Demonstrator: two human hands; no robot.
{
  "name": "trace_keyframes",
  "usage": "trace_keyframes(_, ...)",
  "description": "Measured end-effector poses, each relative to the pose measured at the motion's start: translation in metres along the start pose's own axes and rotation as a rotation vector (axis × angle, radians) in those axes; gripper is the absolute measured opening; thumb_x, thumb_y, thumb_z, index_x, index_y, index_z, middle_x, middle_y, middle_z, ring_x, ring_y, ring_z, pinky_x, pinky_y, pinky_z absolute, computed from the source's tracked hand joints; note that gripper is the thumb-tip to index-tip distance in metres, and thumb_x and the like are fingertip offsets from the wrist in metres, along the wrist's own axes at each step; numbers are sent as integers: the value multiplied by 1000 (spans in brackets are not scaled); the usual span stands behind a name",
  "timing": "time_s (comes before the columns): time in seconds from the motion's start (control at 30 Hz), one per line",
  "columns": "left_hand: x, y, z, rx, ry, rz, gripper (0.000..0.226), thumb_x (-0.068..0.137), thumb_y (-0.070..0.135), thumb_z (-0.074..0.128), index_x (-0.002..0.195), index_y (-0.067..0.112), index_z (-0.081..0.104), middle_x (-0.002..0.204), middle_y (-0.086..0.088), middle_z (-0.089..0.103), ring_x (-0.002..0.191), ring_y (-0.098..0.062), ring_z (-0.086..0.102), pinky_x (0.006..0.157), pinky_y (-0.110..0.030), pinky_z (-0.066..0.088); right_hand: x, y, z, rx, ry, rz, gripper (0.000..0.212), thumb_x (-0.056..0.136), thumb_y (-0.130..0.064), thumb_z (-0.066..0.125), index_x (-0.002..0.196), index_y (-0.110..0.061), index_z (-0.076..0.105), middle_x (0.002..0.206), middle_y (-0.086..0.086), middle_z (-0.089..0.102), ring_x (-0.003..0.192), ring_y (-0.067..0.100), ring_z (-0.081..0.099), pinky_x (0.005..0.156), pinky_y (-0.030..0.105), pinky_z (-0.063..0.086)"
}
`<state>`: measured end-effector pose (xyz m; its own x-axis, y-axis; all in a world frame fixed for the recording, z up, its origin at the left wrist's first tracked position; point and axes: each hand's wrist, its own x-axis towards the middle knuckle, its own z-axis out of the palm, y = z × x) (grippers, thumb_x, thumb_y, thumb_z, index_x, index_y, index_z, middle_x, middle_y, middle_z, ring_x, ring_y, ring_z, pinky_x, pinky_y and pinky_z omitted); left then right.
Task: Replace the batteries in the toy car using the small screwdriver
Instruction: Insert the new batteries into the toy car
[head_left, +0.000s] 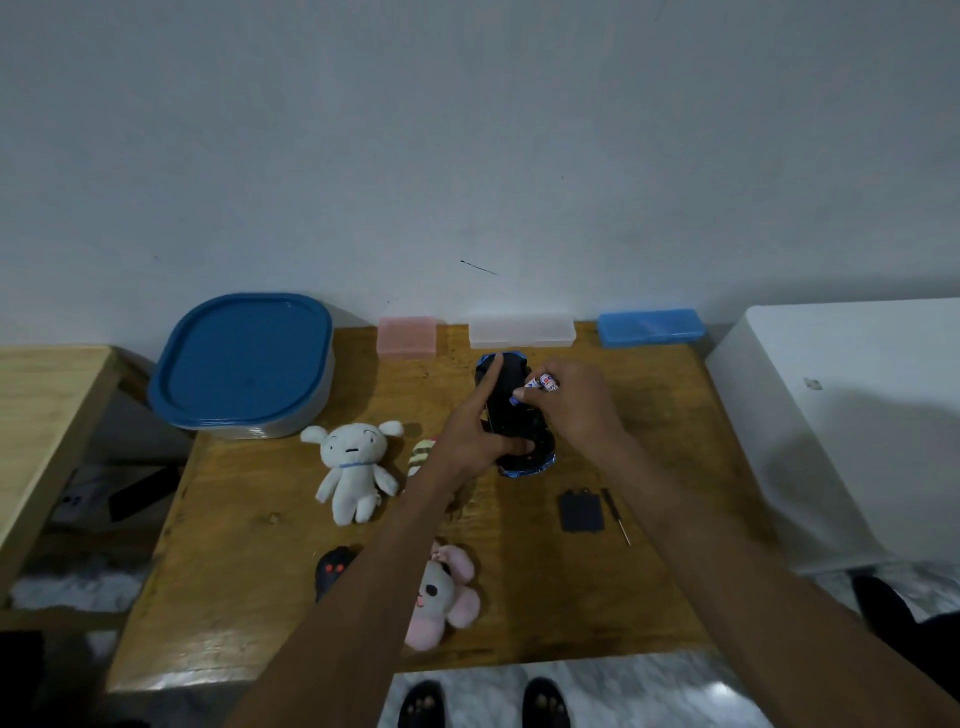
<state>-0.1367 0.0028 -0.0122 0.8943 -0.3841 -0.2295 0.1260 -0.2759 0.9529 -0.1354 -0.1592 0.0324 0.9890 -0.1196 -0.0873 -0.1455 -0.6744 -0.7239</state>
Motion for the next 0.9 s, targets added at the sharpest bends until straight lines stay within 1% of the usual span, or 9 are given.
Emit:
trace_keyframes(0.07,0,0,1,-2,8,5,114,78,3,83,159,44,14,142,12,44,123,-23,57,80,-14,57,-4,0,5,5,48,-6,8,86,-29,77,82,-22,74,81,-1,72,74,16,67,68,40,59)
trace_keyframes(0.17,0,1,2,-25,18,6,113,78,2,83,158,44,15,152,3,43,124,-28,58,78,-17,58,-11,-2,8,-12,92,-30,13,93,-24,70,97,-14,77,91,8,75,82,22,68,74,40,58)
trace_keyframes(0.33,-1,1,2,-29,27,29,112,78,-2,82,158,41,15,151,1,44,122,-29,59,74,-13,56,-15,2,15,38,182,41,23,93,-25,70,113,-14,69,102,6,70,86,17,64,65,24,46)
trace_keyframes(0.4,-2,1,2,-29,31,32,112,78,-2,82,158,41,16,146,4,46,121,-27,59,74,-12,55,-16,3,17,98,221,103,16,91,-27,73,98,-16,63,93,1,69,80,15,64,58,22,45)
trace_keyframes(0.47,-2,1,5,-30,40,40,113,77,-1,83,158,40,17,143,5,48,120,-21,58,75,-11,54,-17,5,20,130,235,115,16,89,-28,74,86,-16,63,82,0,71,73,14,68,59,28,53)
trace_keyframes(0.57,-1,3,11,-46,31,59,110,78,-2,83,159,36,19,142,7,48,122,-17,56,75,-9,52,-22,3,24,159,264,128,15,89,-26,75,84,-16,64,78,0,72,72,14,70,62,30,58)
trace_keyframes(0.67,-2,0,14,-70,25,73,109,78,-3,82,159,33,19,147,5,45,126,-16,53,78,-10,52,-25,6,26,152,268,129,15,89,-25,74,86,-15,64,79,1,71,72,13,69,56,21,51)
trace_keyframes(0.77,-4,-2,16,-76,22,81,108,80,-2,81,160,33,18,148,8,43,126,-11,51,81,-10,52,-28,7,25,168,267,114,16,90,-24,74,84,-15,63,76,-2,71,65,1,66,50,9,43)
trace_keyframes(0.9,-2,-1,17,-84,26,100,110,78,-6,81,160,32,18,147,5,47,126,-13,54,82,-11,52,-30,8,23,161,265,75,15,90,-22,74,82,-14,64,72,-3,70,59,-3,63,49,6,42)
